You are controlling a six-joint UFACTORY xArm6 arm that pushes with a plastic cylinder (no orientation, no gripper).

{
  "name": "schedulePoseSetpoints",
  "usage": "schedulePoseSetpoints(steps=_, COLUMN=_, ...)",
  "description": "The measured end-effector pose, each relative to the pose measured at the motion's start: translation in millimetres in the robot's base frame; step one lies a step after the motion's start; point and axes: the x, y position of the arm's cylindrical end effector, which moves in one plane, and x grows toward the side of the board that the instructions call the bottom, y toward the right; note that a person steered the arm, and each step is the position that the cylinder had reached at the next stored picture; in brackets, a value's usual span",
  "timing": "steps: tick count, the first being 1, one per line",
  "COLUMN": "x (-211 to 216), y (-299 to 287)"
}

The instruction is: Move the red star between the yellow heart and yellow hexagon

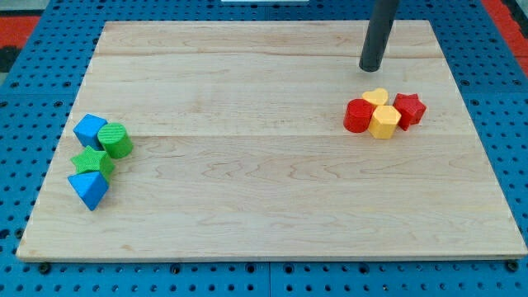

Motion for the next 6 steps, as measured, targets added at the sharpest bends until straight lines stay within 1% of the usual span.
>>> schedulePoseSetpoints(steps=3, x=0, y=4)
schedulePoseSetpoints(steps=4, x=0, y=64)
schedulePoseSetpoints(steps=5, x=17, y=115)
schedulePoseSetpoints(steps=6, x=81, y=61)
